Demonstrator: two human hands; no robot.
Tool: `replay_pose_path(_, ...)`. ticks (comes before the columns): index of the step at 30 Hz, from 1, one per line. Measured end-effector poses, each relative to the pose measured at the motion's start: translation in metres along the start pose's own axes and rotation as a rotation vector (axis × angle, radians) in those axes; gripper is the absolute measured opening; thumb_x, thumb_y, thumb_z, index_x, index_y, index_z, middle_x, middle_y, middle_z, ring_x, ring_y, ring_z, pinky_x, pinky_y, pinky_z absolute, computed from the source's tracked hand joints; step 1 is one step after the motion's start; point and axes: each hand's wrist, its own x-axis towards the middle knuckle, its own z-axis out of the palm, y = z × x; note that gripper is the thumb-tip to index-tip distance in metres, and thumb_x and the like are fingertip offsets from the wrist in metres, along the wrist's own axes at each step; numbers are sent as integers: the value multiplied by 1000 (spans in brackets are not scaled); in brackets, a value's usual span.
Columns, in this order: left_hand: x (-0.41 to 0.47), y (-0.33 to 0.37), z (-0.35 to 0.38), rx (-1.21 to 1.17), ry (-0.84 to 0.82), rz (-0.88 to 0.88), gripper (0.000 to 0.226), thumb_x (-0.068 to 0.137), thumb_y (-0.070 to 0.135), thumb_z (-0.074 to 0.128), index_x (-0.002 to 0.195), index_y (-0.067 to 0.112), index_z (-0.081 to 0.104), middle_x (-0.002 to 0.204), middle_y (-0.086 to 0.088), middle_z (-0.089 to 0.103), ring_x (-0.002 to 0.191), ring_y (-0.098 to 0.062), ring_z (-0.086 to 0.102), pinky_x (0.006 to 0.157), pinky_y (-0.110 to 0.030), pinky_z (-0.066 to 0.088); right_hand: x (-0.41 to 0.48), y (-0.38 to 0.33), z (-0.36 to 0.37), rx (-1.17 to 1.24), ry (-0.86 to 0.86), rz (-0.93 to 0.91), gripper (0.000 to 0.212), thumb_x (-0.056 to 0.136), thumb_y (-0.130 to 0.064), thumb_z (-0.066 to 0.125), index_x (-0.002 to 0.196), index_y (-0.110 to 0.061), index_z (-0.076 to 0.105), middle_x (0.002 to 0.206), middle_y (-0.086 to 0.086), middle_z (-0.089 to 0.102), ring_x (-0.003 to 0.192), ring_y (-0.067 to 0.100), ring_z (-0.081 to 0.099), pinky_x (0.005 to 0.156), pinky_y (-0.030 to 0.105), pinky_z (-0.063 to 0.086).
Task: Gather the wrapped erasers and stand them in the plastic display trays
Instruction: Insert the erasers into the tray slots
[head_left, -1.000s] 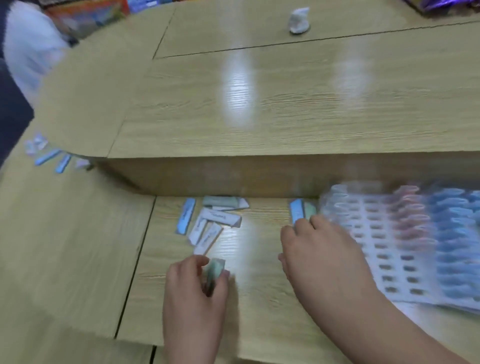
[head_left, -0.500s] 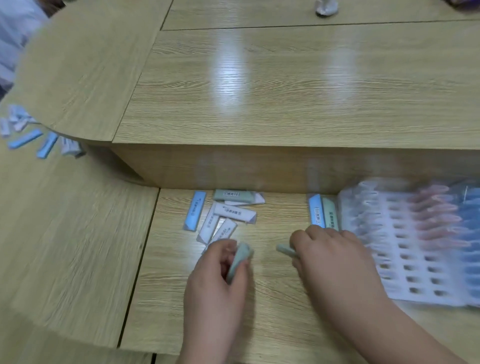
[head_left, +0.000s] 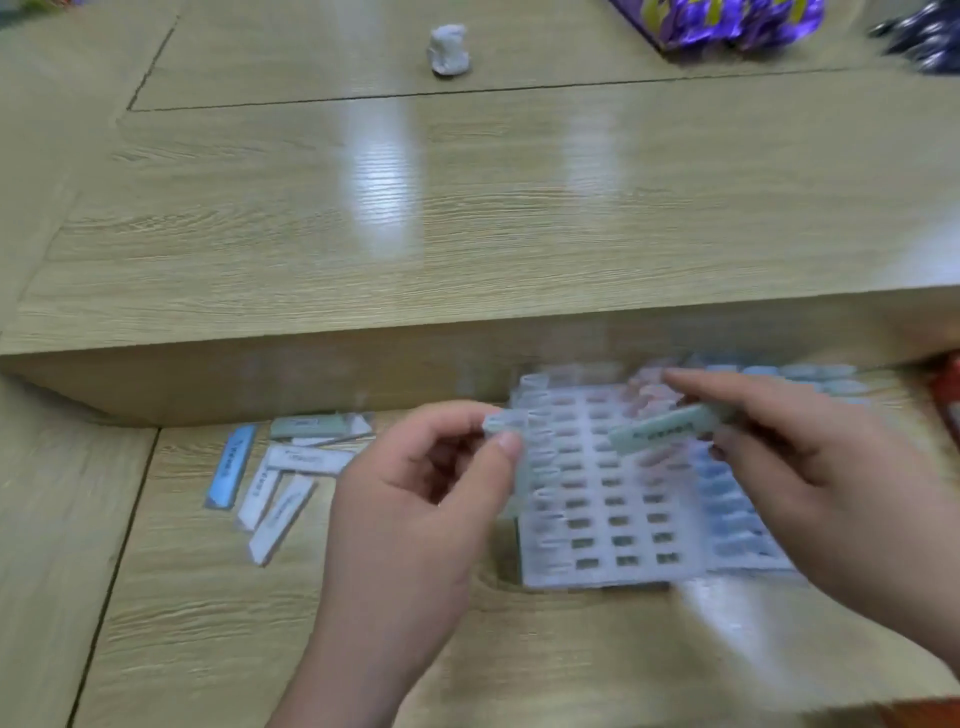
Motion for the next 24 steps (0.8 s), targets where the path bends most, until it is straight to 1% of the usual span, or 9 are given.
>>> replay_pose_path(3,-2,-3,43,60,-107,60,12,81,21,78,89,28,72,75,-2,71,66,-12,63,62,-20,51,-11,39,-26,180,66,118,35,86,-24,59,107,-51,52,94,-15,72,75,15,68,71,42,53)
replay_pose_path(4,-4,-5,56,98,-134,72,12,80,24,74,90,29,72,74,1,70,67,-14,63,61,-21,51,-15,50,-33,231,81,147,30,86,-24,61,104,-47,53,94,-10,74,74,21,68,68,46,54)
replay_pose_path(6,-6,-7,79,130,-179,69,11,79,28,71,89,33,71,75,3,70,69,-16,64,59,-23,51,-21,69,-46,272,128,163,30,85,-16,67,99,-40,57,93,-6,74,75,19,69,68,40,55)
replay_pose_path(9,-12,-10,107,125,-198,60,14,77,26,72,88,35,71,74,4,70,66,-14,64,58,-22,51,-31,88,-62,283,196,155,32,81,-5,68,92,-35,65,87,-15,72,64,3,64,60,10,46)
replay_pose_path(11,-17,-12,122,147,-227,71,17,78,21,76,89,34,70,75,6,70,67,-10,63,62,-22,52,-36,94,-68,245,227,130,38,80,0,71,89,-36,66,85,-21,68,68,-1,64,62,3,43)
replay_pose_path(14,-26,-18,140,234,-293,107,16,80,20,75,89,32,69,81,8,70,73,-12,66,66,-24,54,-41,103,-72,147,259,40,40,80,-1,75,94,-38,65,89,-18,67,79,-1,66,71,4,46)
replay_pose_path(17,-29,-31,159,383,-314,189,19,82,15,77,86,33,70,87,14,68,80,-11,66,71,-18,51,-43,119,-68,30,245,-50,24,83,-10,69,100,-27,71,92,-18,66,84,2,65,75,16,51)
replay_pose_path(20,-29,-42,175,538,-312,309,8,81,33,71,89,34,71,94,23,66,89,1,61,78,-12,44,-44,132,-57,-53,233,-119,22,82,-13,66,102,-19,73,96,-12,68,87,2,64,76,26,52)
replay_pose_path(24,-32,-58,183,672,-283,409,16,83,46,63,92,36,73,85,26,67,88,-5,50,79,-32,46,-43,143,-48,-81,217,-147,21,83,-17,67,102,-20,75,95,-12,70,89,7,65,78,28,52)
